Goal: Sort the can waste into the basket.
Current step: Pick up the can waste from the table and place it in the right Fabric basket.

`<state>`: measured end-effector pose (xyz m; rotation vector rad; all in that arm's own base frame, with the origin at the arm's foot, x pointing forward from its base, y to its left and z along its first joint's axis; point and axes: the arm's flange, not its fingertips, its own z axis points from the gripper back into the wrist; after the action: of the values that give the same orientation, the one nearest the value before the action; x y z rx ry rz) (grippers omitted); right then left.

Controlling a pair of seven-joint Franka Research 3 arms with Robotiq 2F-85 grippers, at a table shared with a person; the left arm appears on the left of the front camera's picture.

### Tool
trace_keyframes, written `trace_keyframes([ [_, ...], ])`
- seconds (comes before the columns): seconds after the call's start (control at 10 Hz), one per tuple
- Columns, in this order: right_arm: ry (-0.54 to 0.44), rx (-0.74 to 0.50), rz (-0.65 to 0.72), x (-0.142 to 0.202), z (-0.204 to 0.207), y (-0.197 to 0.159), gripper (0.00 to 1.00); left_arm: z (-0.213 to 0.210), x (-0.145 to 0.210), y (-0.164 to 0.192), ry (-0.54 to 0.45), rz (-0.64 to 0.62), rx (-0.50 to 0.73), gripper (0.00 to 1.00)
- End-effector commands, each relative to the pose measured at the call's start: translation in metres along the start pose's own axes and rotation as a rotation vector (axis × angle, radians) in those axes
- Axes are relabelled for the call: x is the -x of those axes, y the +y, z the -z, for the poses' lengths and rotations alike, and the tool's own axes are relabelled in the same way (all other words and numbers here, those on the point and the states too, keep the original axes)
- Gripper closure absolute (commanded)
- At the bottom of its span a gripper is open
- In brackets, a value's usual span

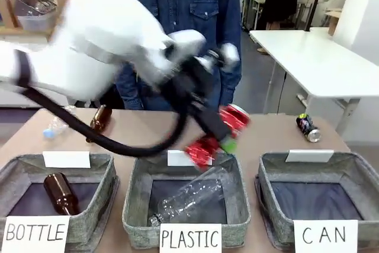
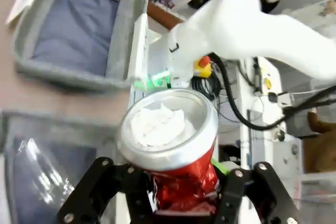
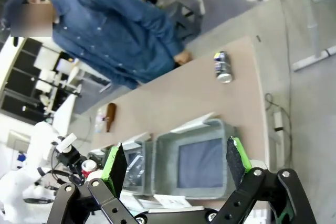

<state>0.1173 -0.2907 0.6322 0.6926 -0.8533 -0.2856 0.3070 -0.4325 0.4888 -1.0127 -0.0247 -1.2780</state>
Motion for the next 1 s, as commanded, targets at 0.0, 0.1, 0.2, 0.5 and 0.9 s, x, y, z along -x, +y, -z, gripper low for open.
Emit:
trace_keyframes([
  [0.0,0.01,0.002,-0.014,0.007,0.008,-0.03,0.0,0.043,-0.057,0.029,0.082,0.01,-0.094,0.85],
  [0.1,0.025,-0.007,0.002,0.018,0.013,-0.046,0.0,0.078,-0.085,0.038,0.103,-0.02,-0.085,0.85],
  [0.2,0.057,-0.041,0.03,0.028,0.02,-0.06,0.0,0.112,-0.109,0.045,0.12,-0.001,-0.091,0.85],
  [0.5,0.107,-0.285,0.126,0.06,0.049,-0.075,0.0,0.132,-0.093,0.046,0.081,0.03,-0.115,0.85],
  [0.9,0.089,-0.115,0.1,0.042,0.046,-0.069,0.0,0.156,-0.113,0.064,0.047,0.127,-0.198,0.85],
])
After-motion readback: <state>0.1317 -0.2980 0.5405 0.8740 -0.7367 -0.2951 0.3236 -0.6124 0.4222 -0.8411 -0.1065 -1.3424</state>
